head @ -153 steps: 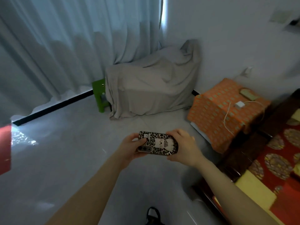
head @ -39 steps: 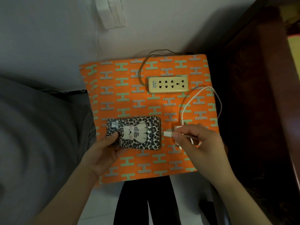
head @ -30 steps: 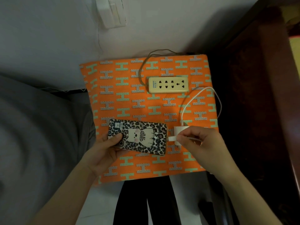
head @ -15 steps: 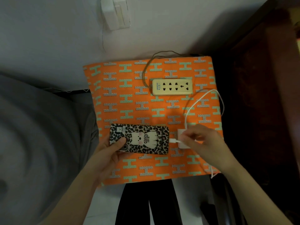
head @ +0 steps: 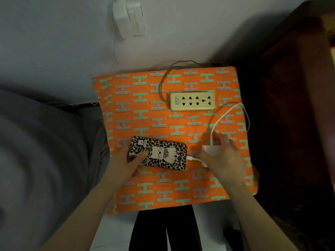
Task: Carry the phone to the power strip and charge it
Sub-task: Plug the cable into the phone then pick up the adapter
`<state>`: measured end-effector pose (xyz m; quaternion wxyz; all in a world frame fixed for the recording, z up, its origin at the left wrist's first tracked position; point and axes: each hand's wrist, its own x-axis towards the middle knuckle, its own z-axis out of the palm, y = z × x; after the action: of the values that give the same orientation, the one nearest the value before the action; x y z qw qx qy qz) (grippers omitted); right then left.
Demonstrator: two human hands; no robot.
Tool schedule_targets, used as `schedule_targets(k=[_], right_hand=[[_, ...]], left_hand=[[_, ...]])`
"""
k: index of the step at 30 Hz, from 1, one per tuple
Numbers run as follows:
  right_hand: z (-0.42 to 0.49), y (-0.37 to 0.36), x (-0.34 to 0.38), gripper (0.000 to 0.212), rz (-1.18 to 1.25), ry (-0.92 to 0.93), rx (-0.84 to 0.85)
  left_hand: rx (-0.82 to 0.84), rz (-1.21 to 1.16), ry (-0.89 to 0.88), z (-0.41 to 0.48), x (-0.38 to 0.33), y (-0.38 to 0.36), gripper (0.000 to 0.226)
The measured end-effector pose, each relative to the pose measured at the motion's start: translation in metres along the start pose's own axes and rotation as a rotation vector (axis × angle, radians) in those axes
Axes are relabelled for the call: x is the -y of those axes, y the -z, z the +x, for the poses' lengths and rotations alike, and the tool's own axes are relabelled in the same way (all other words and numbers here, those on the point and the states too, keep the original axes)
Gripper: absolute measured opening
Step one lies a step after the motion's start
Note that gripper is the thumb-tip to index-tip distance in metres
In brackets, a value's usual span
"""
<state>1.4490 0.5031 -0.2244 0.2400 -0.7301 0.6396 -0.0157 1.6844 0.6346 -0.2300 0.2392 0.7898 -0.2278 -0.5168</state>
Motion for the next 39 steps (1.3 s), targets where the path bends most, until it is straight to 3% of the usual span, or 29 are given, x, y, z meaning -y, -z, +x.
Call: schedule_targets(k=[3,5,7,9,12,14,15,18,30,37,39], right_hand=[[0.016,0.015,-0.004,0.039,0.219,-0.024,-0.174],[0.028,0.027,-0.003,0.035,0.384,-0.059,-0.281],[0.042,0.035,0.007,0.038,0.591,-0.095,-0.273],[0.058,0.038,0.020,0.044,0.746,-0.109,-0.221],[0.078,0.036,0.042,0.040,0.758,-0.060,-0.191],[0.083,0.032,0.054,0.037,0.794,-0.018,-0.212],[0.084,0.029,0.058,0.036,0.798,0.003,-0.228],[0.085,0.023,0.065,0.035,0.725,0.101,-0.284],[0.087,0.016,0.083,0.041,0.241,0.142,-0.353],[0.081,0.003,0.091,0.043,0.107,0.176,-0.424],[0.077,-0.003,0.089,0.047,0.097,0.184,-0.419]], left_hand=[[-0.026,0.637,-0.064,0.005,-0.009,0.007,0.065],[0.003,0.907,-0.026,0.014,-0.021,0.011,0.072],[0.115,1.036,0.014,0.029,-0.039,0.016,0.072],[0.154,0.988,-0.056,0.042,-0.063,0.016,0.063],[-0.079,0.814,-0.490,0.056,-0.106,-0.003,0.036],[-0.175,0.674,-0.722,0.065,-0.128,-0.024,0.043],[-0.177,0.627,-0.751,0.071,-0.135,-0.033,0.054],[-0.127,0.572,-0.689,0.093,-0.138,-0.050,0.072],[-0.193,0.446,-0.702,0.116,-0.128,-0.054,0.051],[-0.230,0.422,-0.754,0.114,-0.132,-0.057,0.016],[-0.268,0.427,-0.763,0.113,-0.131,-0.057,0.016]])
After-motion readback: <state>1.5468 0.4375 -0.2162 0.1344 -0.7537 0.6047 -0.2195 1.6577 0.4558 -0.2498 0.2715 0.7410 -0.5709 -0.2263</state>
